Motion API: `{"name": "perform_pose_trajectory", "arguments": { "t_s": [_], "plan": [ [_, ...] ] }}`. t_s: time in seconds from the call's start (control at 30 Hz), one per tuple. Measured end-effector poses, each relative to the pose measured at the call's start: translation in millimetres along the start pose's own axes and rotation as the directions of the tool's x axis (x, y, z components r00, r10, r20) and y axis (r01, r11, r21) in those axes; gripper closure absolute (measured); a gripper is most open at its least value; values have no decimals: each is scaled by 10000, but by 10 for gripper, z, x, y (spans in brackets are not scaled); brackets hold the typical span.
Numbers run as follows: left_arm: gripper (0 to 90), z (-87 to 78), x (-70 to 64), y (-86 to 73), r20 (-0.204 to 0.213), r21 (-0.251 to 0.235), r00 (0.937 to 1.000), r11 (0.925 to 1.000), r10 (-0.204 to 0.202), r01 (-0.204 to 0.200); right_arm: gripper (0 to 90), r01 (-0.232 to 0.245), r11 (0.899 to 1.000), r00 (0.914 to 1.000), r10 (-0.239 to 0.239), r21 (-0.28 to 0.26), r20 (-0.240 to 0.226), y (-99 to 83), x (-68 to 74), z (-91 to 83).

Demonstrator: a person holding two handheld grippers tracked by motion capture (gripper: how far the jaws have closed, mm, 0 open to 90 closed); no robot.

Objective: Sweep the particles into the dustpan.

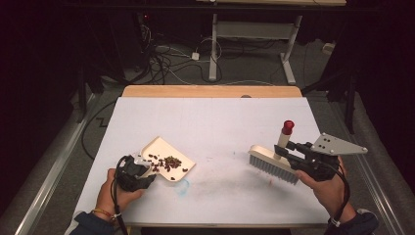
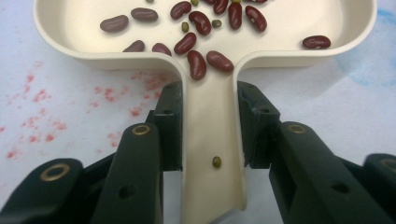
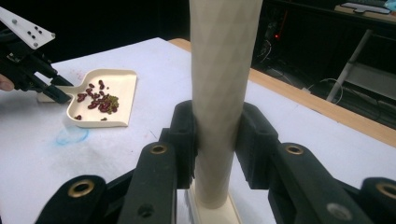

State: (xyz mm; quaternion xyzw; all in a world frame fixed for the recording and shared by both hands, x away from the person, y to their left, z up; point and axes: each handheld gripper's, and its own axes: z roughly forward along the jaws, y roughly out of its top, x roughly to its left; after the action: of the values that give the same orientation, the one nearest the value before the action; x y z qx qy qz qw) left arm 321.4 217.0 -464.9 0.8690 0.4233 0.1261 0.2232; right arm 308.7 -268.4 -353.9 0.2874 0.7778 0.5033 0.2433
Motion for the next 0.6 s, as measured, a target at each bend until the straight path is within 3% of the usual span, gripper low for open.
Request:
{"name": "perform_pose_trajectory", "arguments": {
  "t_s": [0.23, 0.43, 0.6],
  "plan": [
    [640, -3, 30, -22, -148, -59, 9997, 9998, -169, 168, 712, 14, 10000, 10000, -15, 82, 27, 16, -38, -25],
    [640, 7, 71, -59, -133, -85, 9988, 9988, -480, 479, 711, -182, 9996, 9996, 186, 218, -197, 57, -150, -107],
    [640, -3, 105, -92, -401, -195, 9959, 9966, -813, 805, 711, -317, 9983, 9989, 333, 494, -317, 62, -250, -188]
  ]
}}
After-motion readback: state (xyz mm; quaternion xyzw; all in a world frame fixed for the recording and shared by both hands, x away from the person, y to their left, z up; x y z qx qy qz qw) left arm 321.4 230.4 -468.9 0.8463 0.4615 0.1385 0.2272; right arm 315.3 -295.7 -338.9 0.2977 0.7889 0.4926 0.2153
